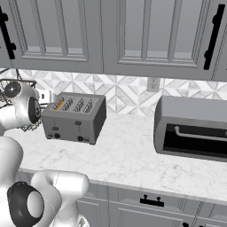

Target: Start the toaster. Once the lever pops up, take the bread to the plate on the dining counter.

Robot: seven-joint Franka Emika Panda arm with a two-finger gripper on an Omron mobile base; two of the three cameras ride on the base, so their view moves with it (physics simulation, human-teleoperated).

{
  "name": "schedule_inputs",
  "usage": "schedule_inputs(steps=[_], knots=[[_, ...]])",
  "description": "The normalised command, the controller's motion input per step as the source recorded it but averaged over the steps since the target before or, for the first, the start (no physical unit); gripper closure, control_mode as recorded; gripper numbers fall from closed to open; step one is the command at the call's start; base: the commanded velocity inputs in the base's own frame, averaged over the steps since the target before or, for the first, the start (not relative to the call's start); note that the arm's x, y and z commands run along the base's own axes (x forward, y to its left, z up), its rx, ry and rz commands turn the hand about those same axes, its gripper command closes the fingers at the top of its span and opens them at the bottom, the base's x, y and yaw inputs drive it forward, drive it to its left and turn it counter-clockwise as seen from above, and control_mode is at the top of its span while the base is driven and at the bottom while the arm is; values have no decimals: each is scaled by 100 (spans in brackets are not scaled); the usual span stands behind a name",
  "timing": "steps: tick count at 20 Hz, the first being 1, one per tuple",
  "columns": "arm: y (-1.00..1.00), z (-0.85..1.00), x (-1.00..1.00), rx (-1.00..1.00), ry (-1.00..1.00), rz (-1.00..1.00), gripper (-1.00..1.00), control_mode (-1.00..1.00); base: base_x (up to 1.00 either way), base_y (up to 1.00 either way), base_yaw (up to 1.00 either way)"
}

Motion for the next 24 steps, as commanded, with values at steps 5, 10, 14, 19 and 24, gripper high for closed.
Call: schedule_inputs(steps=[5,10,14,19,24], knots=[[0,0,0,0,0,0,-100,-100,0,0,0],[0,0,0,0,0,0,-100,-100,0,0,0],[0,0,-3,0,0,0,-100,-100,0,0,0],[0,0,-12,0,0,0,-100,-100,0,0,0],[0,0,-15,0,0,0,-100,-100,0,0,0]])
